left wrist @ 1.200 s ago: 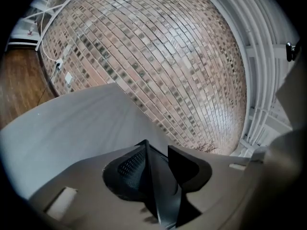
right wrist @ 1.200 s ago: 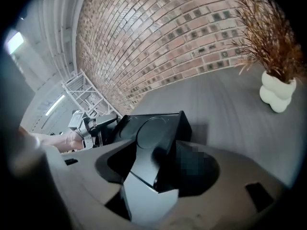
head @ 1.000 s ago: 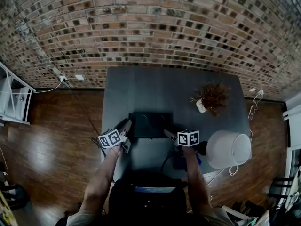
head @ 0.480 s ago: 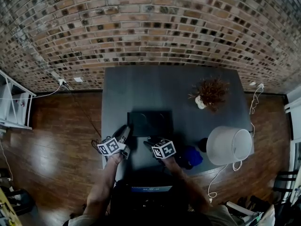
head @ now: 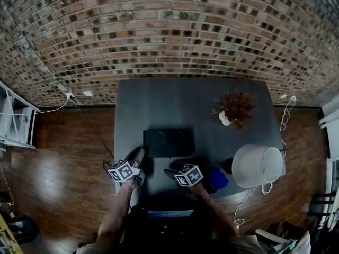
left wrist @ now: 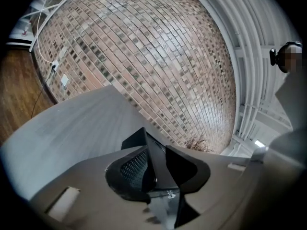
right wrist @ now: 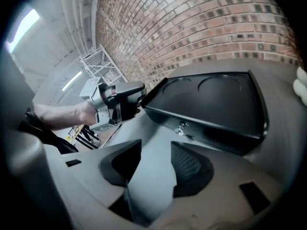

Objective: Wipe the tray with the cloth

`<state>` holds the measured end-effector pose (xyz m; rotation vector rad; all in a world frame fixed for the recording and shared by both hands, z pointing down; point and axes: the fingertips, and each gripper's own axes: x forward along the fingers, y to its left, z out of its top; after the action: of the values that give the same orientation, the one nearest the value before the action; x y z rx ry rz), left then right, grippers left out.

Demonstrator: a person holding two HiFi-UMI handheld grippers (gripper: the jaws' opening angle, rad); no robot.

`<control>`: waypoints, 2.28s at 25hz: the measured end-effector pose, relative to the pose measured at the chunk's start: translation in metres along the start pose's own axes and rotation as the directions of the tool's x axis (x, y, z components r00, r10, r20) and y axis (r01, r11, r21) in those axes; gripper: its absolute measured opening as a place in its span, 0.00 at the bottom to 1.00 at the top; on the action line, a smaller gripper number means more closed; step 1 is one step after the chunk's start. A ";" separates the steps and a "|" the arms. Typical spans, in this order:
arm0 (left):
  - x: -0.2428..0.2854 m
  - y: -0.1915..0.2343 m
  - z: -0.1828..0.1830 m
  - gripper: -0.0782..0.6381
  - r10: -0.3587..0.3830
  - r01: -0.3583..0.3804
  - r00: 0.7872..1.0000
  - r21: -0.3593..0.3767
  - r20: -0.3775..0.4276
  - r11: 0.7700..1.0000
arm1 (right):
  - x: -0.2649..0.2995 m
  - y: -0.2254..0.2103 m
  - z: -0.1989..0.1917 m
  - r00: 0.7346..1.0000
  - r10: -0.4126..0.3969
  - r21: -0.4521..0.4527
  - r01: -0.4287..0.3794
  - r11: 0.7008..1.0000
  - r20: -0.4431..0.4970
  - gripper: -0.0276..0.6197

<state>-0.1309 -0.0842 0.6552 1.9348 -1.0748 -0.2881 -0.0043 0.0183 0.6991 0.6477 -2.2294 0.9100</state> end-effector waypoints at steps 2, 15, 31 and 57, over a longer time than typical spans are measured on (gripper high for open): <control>-0.014 -0.009 0.008 0.26 -0.029 0.029 0.999 -0.004 0.028 1.000 | -0.029 0.007 0.018 0.990 0.037 0.017 -0.039 0.999 0.139 0.33; -0.092 -0.093 0.084 0.25 -0.199 0.178 0.957 0.114 0.209 0.977 | -0.230 -0.005 0.131 0.585 -0.029 0.127 -0.126 0.984 0.810 0.33; -0.106 -0.106 0.094 0.25 -0.201 0.165 0.962 0.197 0.183 0.967 | -0.250 -0.004 0.115 0.679 -0.136 0.065 0.129 0.990 0.722 0.33; -0.100 -0.162 0.095 0.25 -0.373 0.332 0.917 0.252 0.139 0.909 | -0.257 -0.005 0.118 0.683 -0.189 0.028 0.240 0.970 0.705 0.33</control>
<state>-0.1515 -0.0229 0.4517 2.3458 -0.8943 -0.5790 0.1291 -0.0226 0.4532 1.3845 -2.7361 0.4909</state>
